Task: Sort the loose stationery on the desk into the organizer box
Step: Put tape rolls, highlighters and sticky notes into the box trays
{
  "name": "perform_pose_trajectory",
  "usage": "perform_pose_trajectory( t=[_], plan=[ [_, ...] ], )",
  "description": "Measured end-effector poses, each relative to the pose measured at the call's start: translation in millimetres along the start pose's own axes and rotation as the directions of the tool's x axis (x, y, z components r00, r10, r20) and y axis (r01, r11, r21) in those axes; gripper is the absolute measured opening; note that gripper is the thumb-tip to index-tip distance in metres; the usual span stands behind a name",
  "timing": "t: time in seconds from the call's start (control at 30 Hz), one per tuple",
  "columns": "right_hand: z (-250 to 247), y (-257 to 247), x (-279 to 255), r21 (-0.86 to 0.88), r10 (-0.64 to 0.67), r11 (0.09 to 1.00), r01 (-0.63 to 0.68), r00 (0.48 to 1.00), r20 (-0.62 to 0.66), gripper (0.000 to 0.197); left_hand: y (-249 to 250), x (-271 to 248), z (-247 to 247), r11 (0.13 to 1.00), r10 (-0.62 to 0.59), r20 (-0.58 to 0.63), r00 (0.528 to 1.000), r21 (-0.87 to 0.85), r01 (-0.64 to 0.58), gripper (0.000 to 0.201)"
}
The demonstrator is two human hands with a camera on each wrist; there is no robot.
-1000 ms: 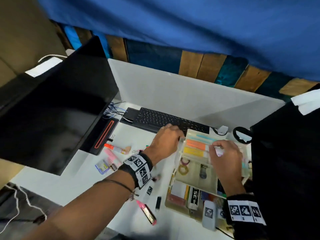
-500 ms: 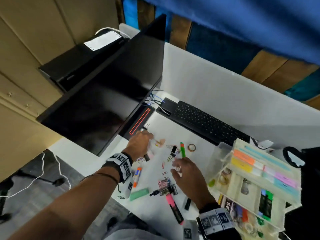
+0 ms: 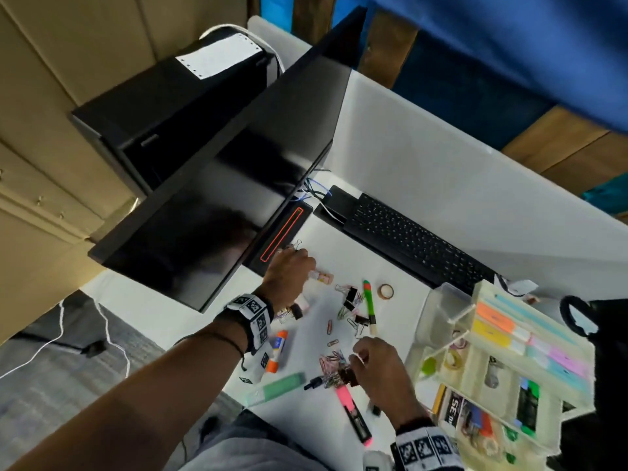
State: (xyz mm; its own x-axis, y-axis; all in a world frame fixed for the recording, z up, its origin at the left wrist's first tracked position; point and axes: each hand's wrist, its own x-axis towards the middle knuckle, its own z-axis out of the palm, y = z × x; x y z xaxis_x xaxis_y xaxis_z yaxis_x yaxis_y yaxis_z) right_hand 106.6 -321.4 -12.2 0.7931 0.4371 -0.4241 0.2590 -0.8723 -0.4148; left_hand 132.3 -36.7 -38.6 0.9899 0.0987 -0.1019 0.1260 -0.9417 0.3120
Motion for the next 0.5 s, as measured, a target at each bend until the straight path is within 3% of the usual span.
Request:
perform_pose_trajectory(
  t=[0.23, 0.37, 0.5],
  plan=[
    [-17.3, 3.9, 51.3, 0.085, 0.185, 0.982, -0.168, 0.948, -0.260, 0.015, 13.1, -19.3, -22.8, 0.976, -0.055, -0.156, 0.986, -0.216, 0.020, 0.017],
    [-12.7, 13.2, 79.8, 0.017, 0.227, 0.973, -0.230, 0.947, -0.225, 0.007, 12.2, -35.7, -27.7, 0.950, 0.030, -0.118, 0.993, -0.306, -0.065, 0.018],
    [-4.6, 20.4, 92.2, -0.025, 0.283, 0.956, -0.294, 0.937, -0.208, 0.013, 8.9, -48.4, -32.7, 0.938, 0.068, -0.099, 0.993, -0.332, -0.098, 0.021]
  ],
)
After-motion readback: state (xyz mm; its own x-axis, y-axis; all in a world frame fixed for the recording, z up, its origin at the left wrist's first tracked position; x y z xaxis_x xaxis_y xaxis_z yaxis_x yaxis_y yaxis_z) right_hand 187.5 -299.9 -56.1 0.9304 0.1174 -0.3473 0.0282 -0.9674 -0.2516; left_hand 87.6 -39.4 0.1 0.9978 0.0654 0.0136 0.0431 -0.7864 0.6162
